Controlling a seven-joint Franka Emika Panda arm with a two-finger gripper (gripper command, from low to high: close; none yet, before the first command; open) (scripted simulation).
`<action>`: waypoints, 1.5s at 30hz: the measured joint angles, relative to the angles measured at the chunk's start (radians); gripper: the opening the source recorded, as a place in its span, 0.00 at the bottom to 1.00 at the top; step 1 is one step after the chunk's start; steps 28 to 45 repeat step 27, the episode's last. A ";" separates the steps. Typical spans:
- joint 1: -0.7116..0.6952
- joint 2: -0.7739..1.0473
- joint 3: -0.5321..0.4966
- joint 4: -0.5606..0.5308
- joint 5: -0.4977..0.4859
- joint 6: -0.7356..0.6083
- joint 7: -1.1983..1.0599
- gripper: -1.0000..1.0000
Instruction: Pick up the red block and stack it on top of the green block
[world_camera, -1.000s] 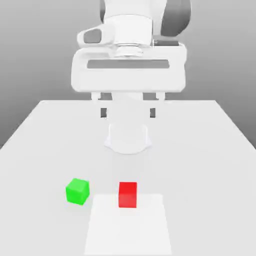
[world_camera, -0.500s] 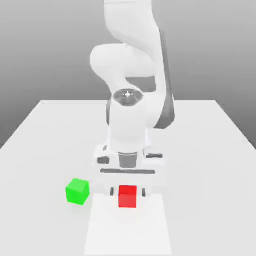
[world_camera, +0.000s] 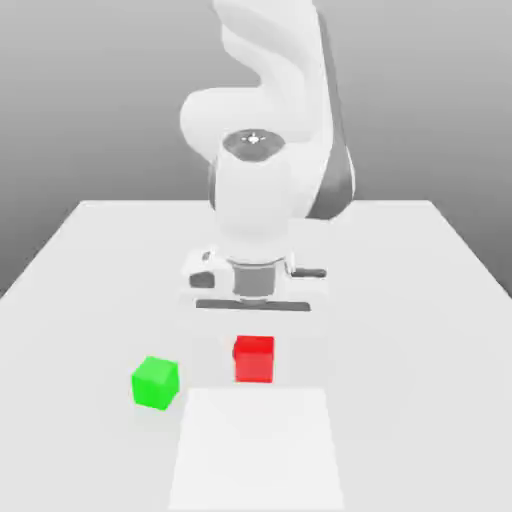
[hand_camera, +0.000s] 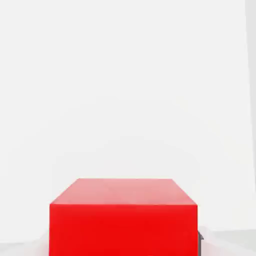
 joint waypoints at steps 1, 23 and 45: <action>-0.042 -0.021 -0.020 0.001 -0.011 -0.022 0.030 0.00; -0.199 0.085 -0.101 0.014 0.002 0.071 0.112 1.00; -0.221 -0.056 -0.089 0.008 -0.036 -0.064 0.138 1.00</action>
